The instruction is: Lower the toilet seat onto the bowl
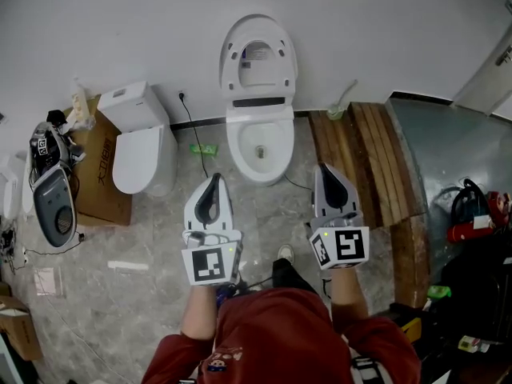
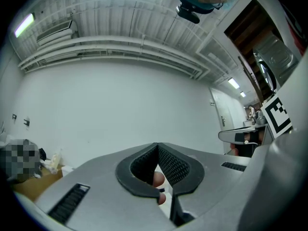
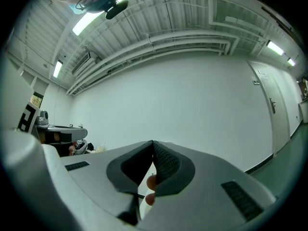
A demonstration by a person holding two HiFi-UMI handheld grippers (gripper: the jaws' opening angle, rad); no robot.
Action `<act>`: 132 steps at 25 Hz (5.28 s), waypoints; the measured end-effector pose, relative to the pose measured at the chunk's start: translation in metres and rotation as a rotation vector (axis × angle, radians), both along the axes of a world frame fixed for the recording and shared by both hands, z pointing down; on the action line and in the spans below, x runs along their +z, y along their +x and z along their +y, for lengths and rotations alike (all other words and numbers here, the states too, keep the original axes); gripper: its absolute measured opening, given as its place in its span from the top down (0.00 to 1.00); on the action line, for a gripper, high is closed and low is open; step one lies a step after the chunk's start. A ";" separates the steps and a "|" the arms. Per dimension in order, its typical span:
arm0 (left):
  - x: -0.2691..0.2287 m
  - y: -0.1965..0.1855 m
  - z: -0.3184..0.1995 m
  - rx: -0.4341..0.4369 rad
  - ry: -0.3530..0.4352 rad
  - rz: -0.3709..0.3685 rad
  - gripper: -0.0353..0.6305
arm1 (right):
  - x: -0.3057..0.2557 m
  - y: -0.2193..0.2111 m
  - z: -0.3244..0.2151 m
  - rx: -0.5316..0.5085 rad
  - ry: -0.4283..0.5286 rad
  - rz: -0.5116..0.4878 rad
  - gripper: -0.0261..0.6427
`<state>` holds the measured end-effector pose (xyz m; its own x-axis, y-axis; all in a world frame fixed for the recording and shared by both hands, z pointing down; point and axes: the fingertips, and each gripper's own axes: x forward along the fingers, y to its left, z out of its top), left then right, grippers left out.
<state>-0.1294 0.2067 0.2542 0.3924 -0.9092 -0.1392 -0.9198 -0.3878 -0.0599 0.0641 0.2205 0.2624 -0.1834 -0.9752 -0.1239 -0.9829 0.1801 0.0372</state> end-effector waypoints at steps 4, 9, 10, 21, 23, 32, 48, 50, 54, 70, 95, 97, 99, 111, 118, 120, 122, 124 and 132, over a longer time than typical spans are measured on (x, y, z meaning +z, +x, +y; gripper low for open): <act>-0.006 0.027 -0.027 -0.015 -0.006 -0.002 0.93 | -0.003 0.026 -0.029 -0.010 0.006 -0.006 0.94; -0.011 0.059 -0.060 -0.032 0.002 0.001 0.93 | -0.004 0.057 -0.061 -0.023 0.011 -0.013 0.94; -0.009 0.066 -0.066 -0.040 0.000 -0.015 0.93 | -0.003 0.063 -0.067 -0.026 0.010 -0.018 0.94; 0.006 0.120 -0.115 -0.075 -0.024 -0.041 0.93 | 0.016 0.113 -0.119 -0.076 -0.017 -0.040 0.94; 0.009 0.123 -0.119 -0.086 -0.032 -0.064 0.93 | 0.017 0.116 -0.124 -0.084 -0.017 -0.049 0.94; 0.014 0.128 -0.135 -0.093 -0.031 -0.034 0.93 | 0.023 0.122 -0.142 -0.096 -0.026 -0.055 0.94; 0.013 0.090 -0.245 -0.059 -0.004 0.006 0.93 | 0.018 0.076 -0.248 -0.086 -0.023 0.006 0.94; 0.011 0.086 -0.264 -0.043 -0.006 0.012 0.93 | 0.017 0.069 -0.266 -0.082 -0.028 0.014 0.94; 0.014 0.077 -0.301 -0.012 -0.030 0.030 0.93 | 0.018 0.055 -0.300 -0.063 -0.046 0.027 0.94; 0.010 0.045 -0.404 0.070 -0.031 0.029 0.93 | 0.015 0.018 -0.394 0.000 -0.078 0.062 0.94; 0.014 0.120 -0.511 -0.097 -0.048 -0.033 0.93 | 0.040 0.087 -0.537 -0.177 -0.100 0.020 0.94; 0.017 0.124 -0.518 -0.120 -0.061 -0.033 0.93 | 0.045 0.087 -0.551 -0.210 -0.110 0.038 0.94; 0.021 0.128 -0.522 -0.141 -0.072 -0.040 0.93 | 0.053 0.085 -0.566 -0.248 -0.123 0.067 0.94; 0.042 0.118 -0.541 -0.210 -0.122 -0.039 0.93 | 0.099 0.050 -0.651 -0.414 -0.225 0.237 0.80; 0.052 0.105 -0.551 -0.178 -0.140 -0.022 0.93 | 0.127 0.025 -0.688 -0.488 -0.292 0.433 0.66; 0.054 0.099 -0.556 -0.172 -0.141 -0.018 0.93 | 0.132 0.020 -0.700 -0.501 -0.307 0.478 0.64; 0.056 0.095 -0.559 -0.167 -0.143 -0.013 0.93 | 0.136 0.015 -0.710 -0.520 -0.328 0.527 0.63; 0.059 0.091 -0.559 -0.165 -0.147 -0.007 0.93 | 0.143 0.010 -0.719 -0.542 -0.350 0.585 0.62; 0.066 0.074 -0.567 -0.169 -0.165 0.007 0.93 | 0.176 -0.002 -0.745 -0.646 -0.497 0.733 0.60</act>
